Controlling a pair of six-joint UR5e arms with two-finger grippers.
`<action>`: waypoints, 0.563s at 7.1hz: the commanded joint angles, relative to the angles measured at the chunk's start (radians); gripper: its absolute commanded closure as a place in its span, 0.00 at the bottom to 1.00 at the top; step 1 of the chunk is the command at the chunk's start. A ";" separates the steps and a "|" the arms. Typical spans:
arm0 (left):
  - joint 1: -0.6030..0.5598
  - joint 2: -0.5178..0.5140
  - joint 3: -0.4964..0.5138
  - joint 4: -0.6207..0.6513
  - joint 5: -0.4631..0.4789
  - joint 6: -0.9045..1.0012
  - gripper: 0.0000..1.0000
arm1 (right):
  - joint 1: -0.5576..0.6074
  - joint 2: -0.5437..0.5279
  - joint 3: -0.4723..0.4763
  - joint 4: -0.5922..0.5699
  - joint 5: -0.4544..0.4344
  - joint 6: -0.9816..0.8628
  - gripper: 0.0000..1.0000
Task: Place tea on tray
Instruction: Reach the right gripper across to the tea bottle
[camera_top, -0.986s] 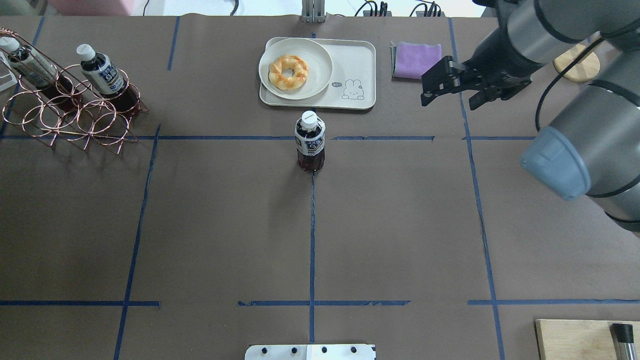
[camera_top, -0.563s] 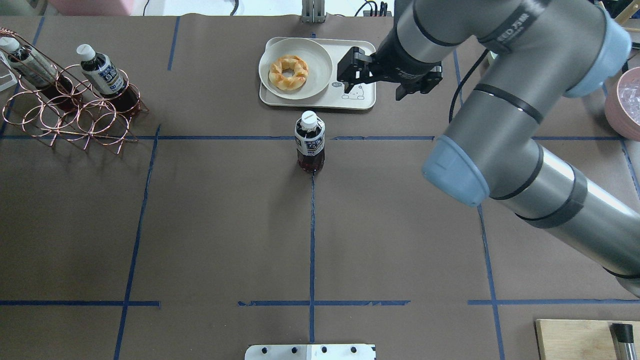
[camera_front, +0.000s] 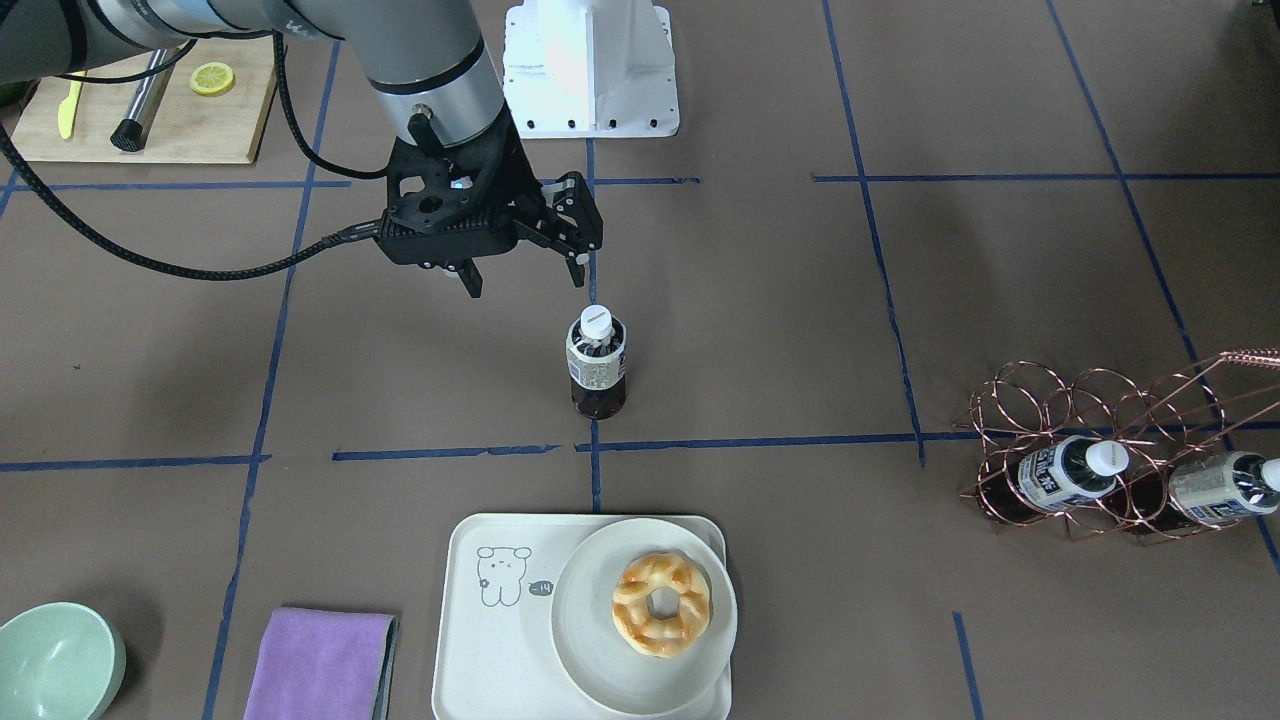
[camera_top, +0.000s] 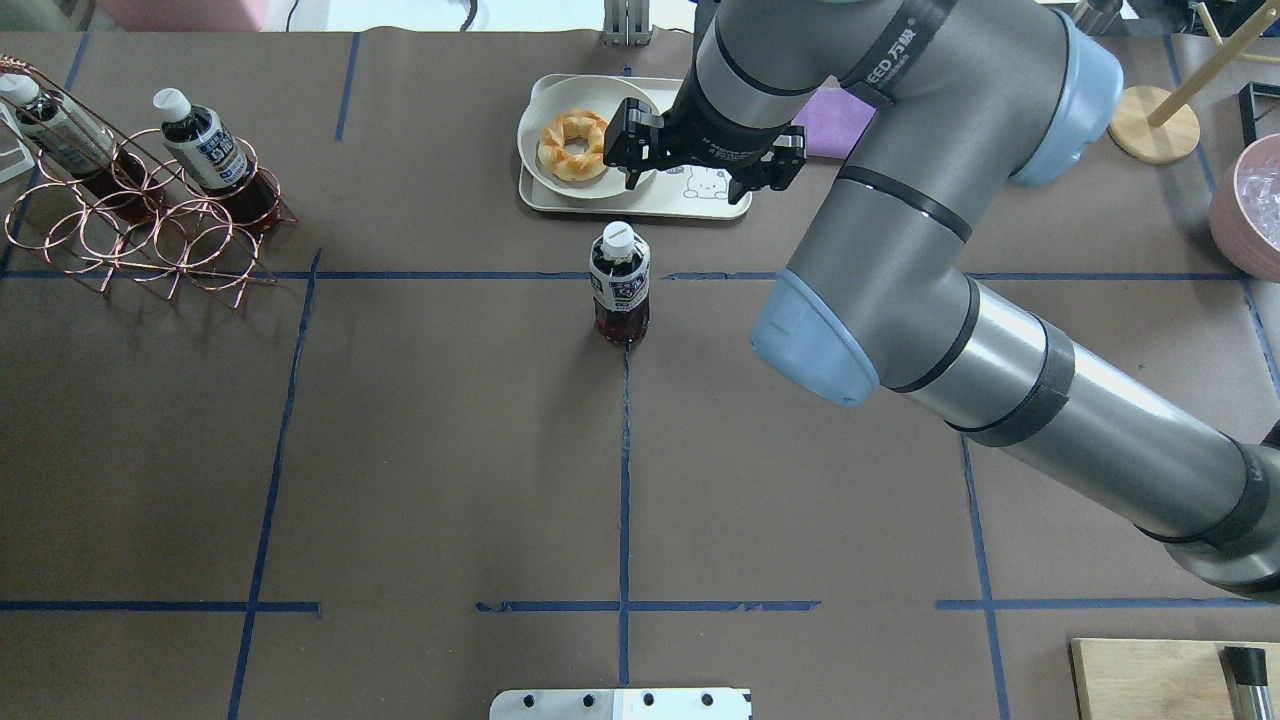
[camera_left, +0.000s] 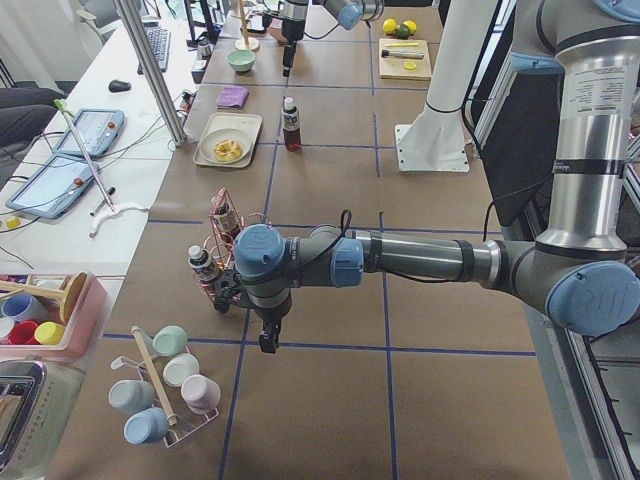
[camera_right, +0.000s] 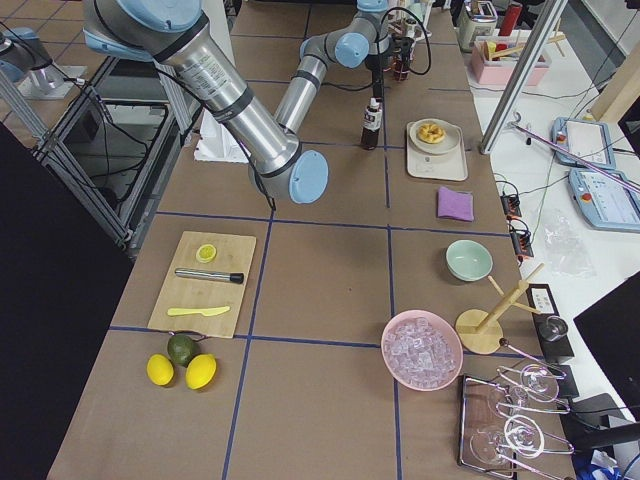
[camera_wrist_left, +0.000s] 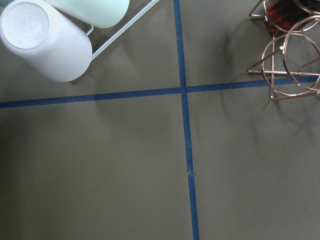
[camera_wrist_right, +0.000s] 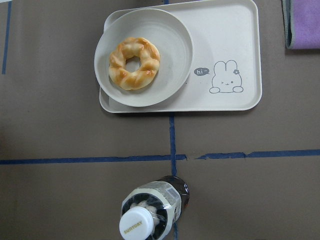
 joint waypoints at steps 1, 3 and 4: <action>0.000 0.002 0.000 -0.003 0.000 -0.002 0.00 | -0.008 0.060 -0.044 -0.056 -0.004 0.000 0.00; 0.000 0.002 0.000 -0.003 0.000 -0.002 0.00 | -0.027 0.108 -0.114 -0.069 -0.017 0.000 0.00; 0.000 0.002 0.000 -0.003 0.000 -0.002 0.00 | -0.031 0.163 -0.193 -0.070 -0.021 0.000 0.01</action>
